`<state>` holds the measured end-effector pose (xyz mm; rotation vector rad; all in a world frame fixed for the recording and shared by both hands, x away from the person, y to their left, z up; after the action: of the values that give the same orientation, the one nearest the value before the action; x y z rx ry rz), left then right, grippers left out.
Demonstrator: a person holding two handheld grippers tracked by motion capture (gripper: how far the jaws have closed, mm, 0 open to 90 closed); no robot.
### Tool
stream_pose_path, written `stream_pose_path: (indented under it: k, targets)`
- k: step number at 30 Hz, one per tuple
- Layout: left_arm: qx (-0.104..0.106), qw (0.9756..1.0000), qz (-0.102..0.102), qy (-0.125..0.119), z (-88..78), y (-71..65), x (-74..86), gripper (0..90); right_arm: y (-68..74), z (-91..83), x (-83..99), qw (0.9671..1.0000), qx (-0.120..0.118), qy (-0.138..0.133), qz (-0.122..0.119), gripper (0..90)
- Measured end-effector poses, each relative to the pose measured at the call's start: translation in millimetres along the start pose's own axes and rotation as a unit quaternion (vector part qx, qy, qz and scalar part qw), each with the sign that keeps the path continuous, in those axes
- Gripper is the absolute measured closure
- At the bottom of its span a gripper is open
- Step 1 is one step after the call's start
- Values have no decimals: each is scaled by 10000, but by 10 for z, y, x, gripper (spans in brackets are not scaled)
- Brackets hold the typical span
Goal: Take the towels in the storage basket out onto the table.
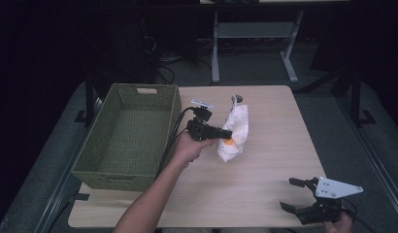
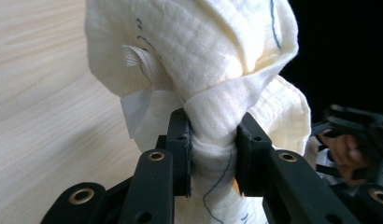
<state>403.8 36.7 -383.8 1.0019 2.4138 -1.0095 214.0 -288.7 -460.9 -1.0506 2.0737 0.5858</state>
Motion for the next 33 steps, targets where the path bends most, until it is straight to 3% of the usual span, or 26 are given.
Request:
stream_pose_path:
  k: [7,11,12,15,17,22,30,33]
  targets:
    - [-81,9996,-242,83,173,98,24,706,-5,-1,-1,10000,2,-2,1,138]
    - [-262,9991,-318,139,278,141,55,706,-4,-1,-3,10000,0,-8,3,138]
    - [-442,9981,-364,216,334,167,74,706,-3,1,-4,10000,4,1,0,138]
    - [-613,9971,-399,226,388,196,107,707,-3,3,-5,10000,1,6,-4,138]
    - [-633,9962,-543,247,441,238,140,710,-2,5,-3,10000,-9,14,-16,138]
    - [-715,9952,-577,333,531,277,190,698,-1,7,-4,10000,-12,21,-21,138]
    - [-943,9937,-412,445,634,226,198,640,3,8,-8,10000,-18,15,-45,138]
    - [-922,9939,-424,438,661,214,199,609,7,6,-8,10000,-22,17,-47,138]
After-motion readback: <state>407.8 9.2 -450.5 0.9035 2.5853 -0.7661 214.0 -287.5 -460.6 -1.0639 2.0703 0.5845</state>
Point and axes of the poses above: each handheld gripper's, and its own axes: z roughly forward along the jaws, x roughly out of its underside, y roughly to its left, the point moved 2 cm from there along z, roughly forward along the jaws, and after that the axes turned 12 degrees about y, right-handed, at the moved point
